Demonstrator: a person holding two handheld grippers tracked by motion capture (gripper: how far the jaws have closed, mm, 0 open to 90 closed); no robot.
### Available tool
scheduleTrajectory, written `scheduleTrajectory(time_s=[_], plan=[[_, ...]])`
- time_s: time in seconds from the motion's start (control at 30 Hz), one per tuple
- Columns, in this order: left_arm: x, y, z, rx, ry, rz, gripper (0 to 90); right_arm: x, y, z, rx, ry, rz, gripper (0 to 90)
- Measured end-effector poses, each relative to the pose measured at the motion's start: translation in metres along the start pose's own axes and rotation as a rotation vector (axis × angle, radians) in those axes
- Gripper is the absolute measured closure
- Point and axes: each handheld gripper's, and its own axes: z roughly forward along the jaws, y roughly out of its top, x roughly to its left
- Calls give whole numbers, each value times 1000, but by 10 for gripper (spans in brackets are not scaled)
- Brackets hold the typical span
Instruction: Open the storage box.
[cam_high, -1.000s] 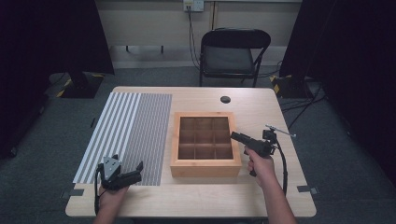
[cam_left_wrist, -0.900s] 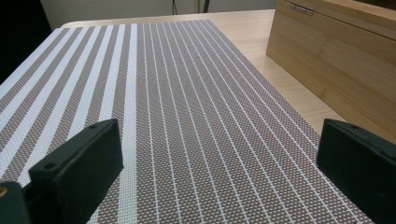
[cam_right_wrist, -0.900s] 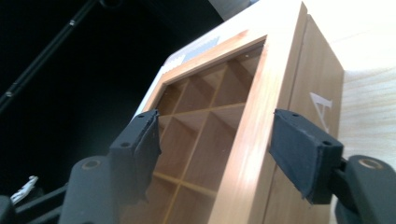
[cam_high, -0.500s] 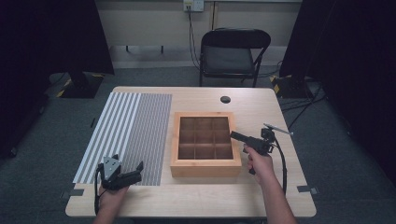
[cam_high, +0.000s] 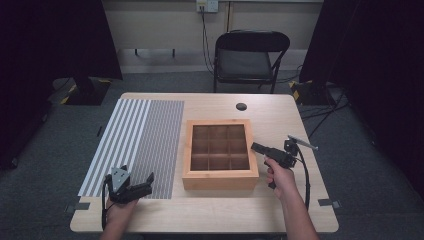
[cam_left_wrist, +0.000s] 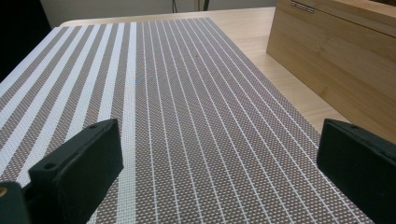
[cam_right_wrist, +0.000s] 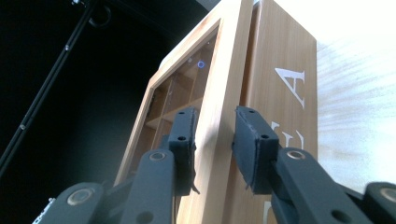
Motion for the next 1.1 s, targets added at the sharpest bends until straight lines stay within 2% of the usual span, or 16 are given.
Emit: scheduleTrajectory(time_s=[0.1, 0.23, 0.33, 0.37, 0.43, 0.47, 0.53, 0.77, 0.9, 1.0, 1.1], plan=[[0, 0, 0, -2, -3, 1, 0, 0, -1, 1, 8, -23, -21, 707], [0, 0, 0, -1, -3, 1, 0, 1, -1, 0, 7, -24, -16, 721], [0, 0, 0, -2, -2, 2, 0, 1, -1, -1, 5, -13, -11, 726], [0, 0, 0, -2, -3, 2, 0, 1, -1, -2, -6, 7, 4, 735], [0, 0, 0, -1, -1, 5, 0, 2, -1, -3, -11, 16, 11, 738], [0, 0, 0, 0, -1, 4, 0, 4, 0, -5, -25, 40, 16, 745], [0, 0, 0, 0, -1, 4, 0, 5, 1, -6, -31, 58, 20, 748], [0, 0, 0, -1, -3, 3, 0, 20, 8, -11, -36, 74, -11, 753], [-5, 0, 0, -6, -15, 27, 0, 29, 11, -12, -36, 64, -26, 754], [-11, 1, 1, -9, -22, 50, 0, 40, 14, -14, -47, 81, -38, 757], [-16, 5, 0, -29, -32, 53, 0, 47, 16, -15, -54, 85, -47, 757]])
